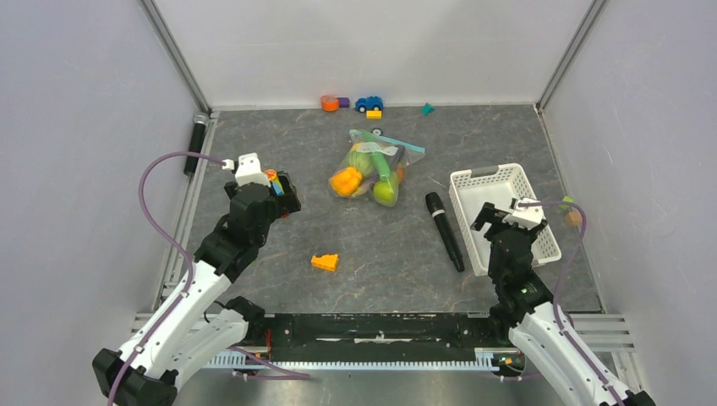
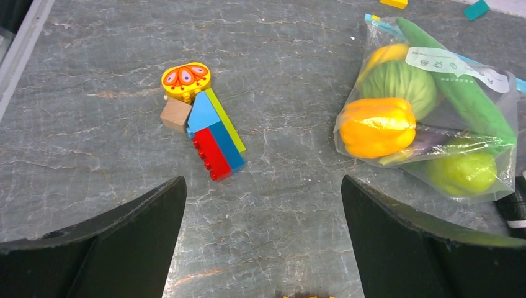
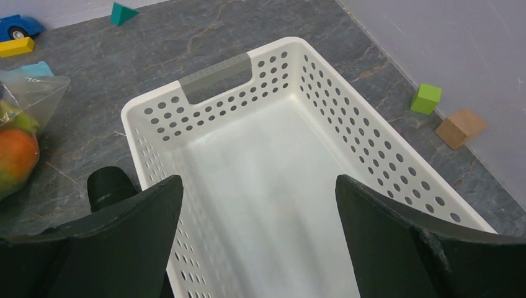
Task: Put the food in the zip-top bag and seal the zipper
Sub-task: Reset both arms
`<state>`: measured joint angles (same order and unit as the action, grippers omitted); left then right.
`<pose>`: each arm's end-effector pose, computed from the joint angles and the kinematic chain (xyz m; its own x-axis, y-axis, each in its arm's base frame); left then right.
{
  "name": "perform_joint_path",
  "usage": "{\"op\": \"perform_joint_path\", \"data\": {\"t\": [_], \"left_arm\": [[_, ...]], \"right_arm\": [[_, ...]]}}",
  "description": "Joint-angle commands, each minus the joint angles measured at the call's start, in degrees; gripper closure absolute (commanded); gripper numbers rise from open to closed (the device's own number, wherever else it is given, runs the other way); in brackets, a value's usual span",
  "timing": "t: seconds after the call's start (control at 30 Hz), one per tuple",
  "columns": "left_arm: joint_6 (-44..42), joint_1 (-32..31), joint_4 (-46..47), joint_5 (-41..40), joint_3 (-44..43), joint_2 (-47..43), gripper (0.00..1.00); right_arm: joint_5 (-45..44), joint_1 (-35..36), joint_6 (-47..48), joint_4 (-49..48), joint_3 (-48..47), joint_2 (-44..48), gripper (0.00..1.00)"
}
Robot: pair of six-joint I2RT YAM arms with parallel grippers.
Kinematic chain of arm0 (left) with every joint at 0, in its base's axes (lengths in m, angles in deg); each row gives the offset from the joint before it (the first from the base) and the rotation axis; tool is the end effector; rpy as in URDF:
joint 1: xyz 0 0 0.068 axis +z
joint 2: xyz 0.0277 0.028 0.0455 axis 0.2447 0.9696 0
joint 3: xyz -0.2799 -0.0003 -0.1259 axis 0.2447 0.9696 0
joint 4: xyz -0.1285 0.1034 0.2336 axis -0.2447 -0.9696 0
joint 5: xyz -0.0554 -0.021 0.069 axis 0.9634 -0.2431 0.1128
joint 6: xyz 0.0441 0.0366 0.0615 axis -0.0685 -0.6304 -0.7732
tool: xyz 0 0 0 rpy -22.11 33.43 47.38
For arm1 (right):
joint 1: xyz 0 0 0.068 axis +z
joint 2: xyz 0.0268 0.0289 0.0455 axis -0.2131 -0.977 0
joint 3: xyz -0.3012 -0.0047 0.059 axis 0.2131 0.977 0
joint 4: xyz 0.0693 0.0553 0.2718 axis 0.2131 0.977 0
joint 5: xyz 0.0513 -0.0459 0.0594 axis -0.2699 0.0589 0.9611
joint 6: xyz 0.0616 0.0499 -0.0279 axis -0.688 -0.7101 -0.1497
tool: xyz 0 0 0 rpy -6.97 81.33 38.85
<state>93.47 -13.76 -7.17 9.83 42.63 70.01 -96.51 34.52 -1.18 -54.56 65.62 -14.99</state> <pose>0.2017 -0.0663 0.3190 -0.3283 -0.2113 -0.9207 -0.1223 0.9760 -0.1803 0.1641 0.0167 0.2128 -0.0889 0.1616 -0.9828 0.3154 0.9405 0.1261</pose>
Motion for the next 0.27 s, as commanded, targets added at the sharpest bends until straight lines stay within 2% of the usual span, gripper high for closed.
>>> {"op": "perform_joint_path", "data": {"t": [0.0, 0.23], "left_arm": [[0.71, 0.24, 3.24, 1.86, 0.65, -1.29, 0.0], [0.48, 0.24, 4.74, 3.33, 2.18, -4.07, 0.0]], "right_arm": [[-3.85, 0.0, -0.48, -0.85, 0.88, 1.65, 0.02], [-3.59, 0.02, -0.73, -0.82, 1.81, 4.92, 0.02]]}}
